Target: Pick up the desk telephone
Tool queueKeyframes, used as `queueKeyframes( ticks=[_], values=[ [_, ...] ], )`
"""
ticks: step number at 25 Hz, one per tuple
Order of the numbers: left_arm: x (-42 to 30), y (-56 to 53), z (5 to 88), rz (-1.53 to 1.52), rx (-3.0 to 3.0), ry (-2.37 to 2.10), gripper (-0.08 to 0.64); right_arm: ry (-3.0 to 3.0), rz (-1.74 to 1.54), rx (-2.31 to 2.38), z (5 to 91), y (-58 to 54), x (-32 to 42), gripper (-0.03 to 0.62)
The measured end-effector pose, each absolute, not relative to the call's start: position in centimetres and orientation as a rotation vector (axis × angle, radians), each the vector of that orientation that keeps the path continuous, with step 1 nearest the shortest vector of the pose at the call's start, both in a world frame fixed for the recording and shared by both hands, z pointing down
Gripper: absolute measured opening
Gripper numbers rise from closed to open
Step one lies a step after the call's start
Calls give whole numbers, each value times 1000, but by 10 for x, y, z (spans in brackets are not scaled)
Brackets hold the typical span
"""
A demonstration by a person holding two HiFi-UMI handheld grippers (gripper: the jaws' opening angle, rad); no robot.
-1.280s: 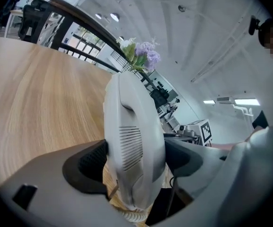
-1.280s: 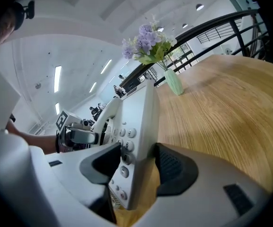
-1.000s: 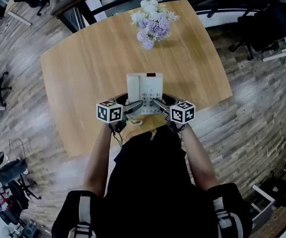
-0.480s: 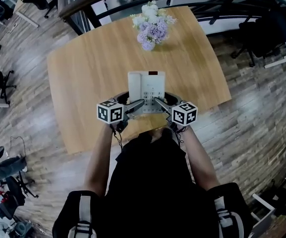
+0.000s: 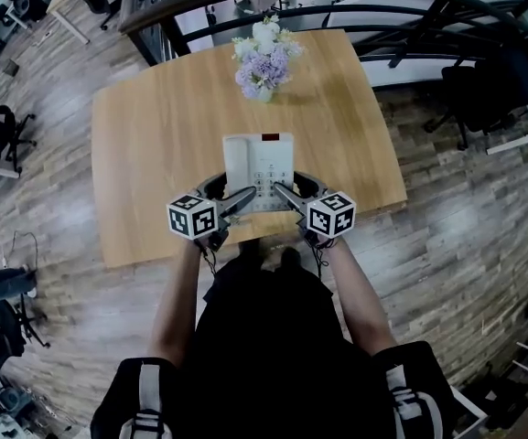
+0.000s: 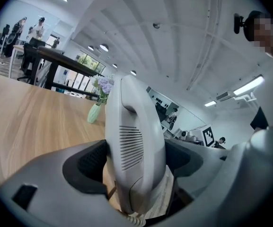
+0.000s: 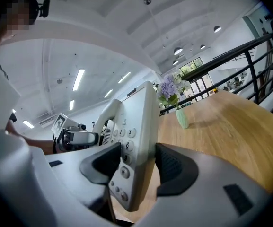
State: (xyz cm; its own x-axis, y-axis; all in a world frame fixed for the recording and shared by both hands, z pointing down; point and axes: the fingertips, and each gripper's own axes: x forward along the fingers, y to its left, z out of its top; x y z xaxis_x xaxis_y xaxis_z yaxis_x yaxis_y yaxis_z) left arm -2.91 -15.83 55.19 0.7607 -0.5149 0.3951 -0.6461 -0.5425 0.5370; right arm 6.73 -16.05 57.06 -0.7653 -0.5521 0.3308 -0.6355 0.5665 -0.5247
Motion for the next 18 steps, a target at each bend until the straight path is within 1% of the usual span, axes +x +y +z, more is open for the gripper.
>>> queueKeyframes(
  ticks=[5,9,18],
  values=[
    [-11,-138,533,196,2285,-939,382,-2719,882,941,551,-147,86,245],
    [0,-102,524,152,2290,-1020,382,-2768,816,881,541,-117,96,245],
    [-7,-60,512,80,2255,-1159,382,-2842,757,755,527,-85,88,245]
  ],
)
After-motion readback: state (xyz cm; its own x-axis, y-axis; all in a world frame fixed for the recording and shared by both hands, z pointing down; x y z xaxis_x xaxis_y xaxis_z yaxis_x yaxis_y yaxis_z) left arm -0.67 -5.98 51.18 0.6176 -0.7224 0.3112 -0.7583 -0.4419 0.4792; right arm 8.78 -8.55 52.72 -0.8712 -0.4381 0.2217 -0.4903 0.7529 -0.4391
